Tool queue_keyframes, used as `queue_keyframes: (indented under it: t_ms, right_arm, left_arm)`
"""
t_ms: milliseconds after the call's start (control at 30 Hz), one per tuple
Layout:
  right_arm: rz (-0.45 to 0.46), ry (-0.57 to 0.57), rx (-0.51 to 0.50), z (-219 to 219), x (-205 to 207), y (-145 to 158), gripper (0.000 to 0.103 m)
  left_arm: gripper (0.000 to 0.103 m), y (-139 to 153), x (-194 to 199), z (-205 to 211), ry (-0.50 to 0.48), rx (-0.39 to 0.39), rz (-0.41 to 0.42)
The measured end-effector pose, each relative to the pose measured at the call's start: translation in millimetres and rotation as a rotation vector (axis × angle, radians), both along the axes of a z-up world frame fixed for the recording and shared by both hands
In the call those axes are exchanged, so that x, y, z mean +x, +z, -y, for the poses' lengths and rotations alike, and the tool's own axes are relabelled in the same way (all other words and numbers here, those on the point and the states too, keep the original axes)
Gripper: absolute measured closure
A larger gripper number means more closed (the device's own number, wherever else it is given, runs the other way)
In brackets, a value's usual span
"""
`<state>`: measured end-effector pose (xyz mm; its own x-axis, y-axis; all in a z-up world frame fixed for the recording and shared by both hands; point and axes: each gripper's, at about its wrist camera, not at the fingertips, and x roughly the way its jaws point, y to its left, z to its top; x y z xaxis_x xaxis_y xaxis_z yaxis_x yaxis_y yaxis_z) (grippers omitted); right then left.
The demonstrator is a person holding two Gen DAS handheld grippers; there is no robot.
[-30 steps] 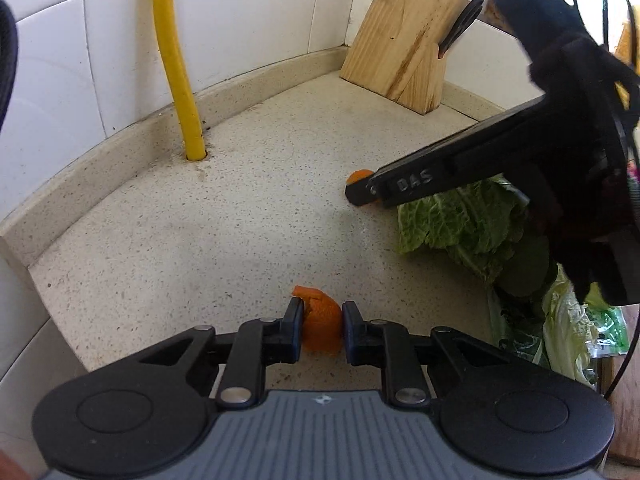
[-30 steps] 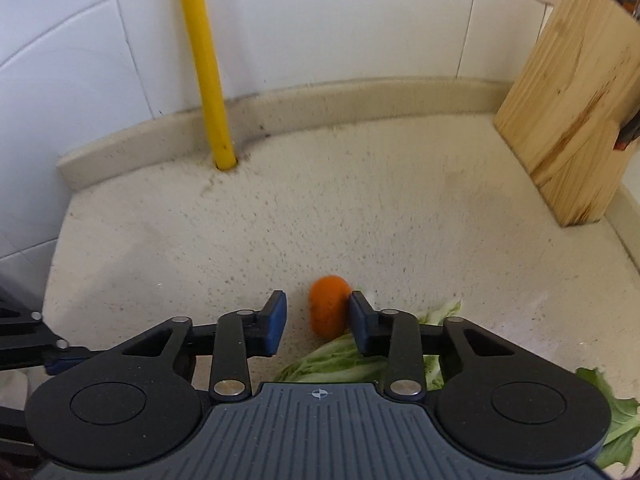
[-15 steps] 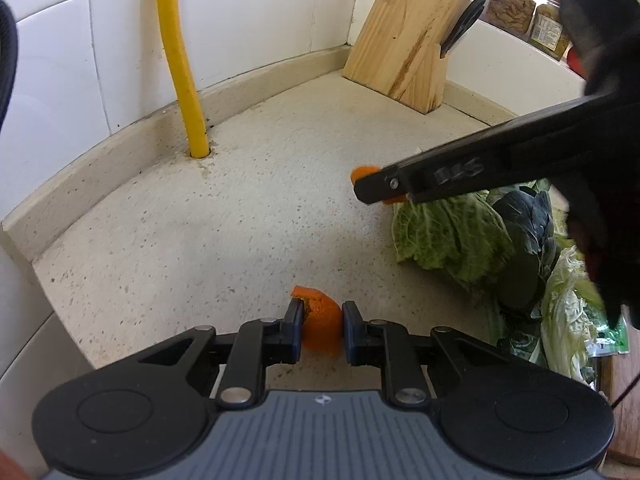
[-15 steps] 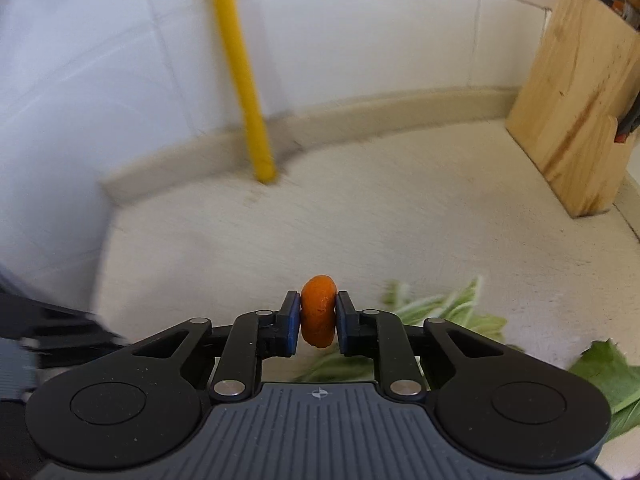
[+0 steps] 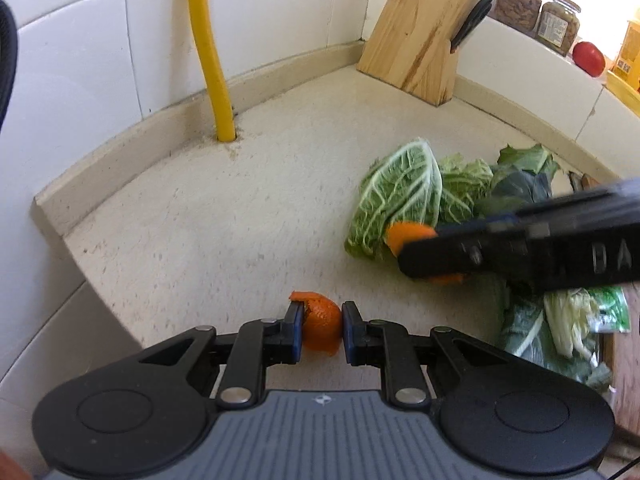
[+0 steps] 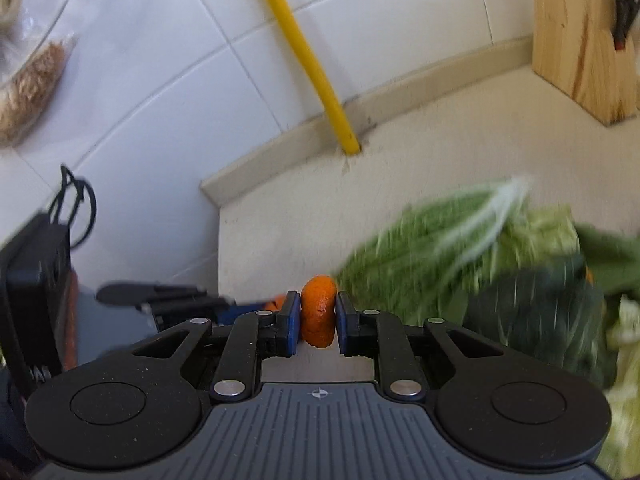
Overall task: Collect trash
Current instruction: 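Grasp an orange peel with the left gripper while the right gripper grasps another peel, then lift the held orange peels with both grippers off the counter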
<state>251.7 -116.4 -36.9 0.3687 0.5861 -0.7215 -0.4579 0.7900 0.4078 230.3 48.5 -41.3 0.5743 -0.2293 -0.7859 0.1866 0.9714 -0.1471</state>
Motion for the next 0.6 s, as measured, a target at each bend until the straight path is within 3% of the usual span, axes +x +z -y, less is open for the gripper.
queue_keyframes:
  t_ms: [233, 367, 533, 600]
  right_arm:
    - [-0.019, -0.012, -0.073, -1, -13, -18, 0.076]
    - [0.006, 0.000, -0.100, -6, -17, -23, 0.075]
    - [0.011, -0.010, -0.104, -5, -23, -31, 0.072]
    - [0.015, -0.014, -0.077, -2, -26, -34, 0.069]
  left_arm:
    - [0.080, -2, -7, 11, -0.007, 0.065, 0.046]
    - [0.067, -3, -8, 12, 0.008, 0.098, 0.073]
    - [0.070, -4, -9, 12, 0.016, 0.096, 0.087]
    - [0.081, -3, -10, 14, 0.010, 0.089, 0.086]
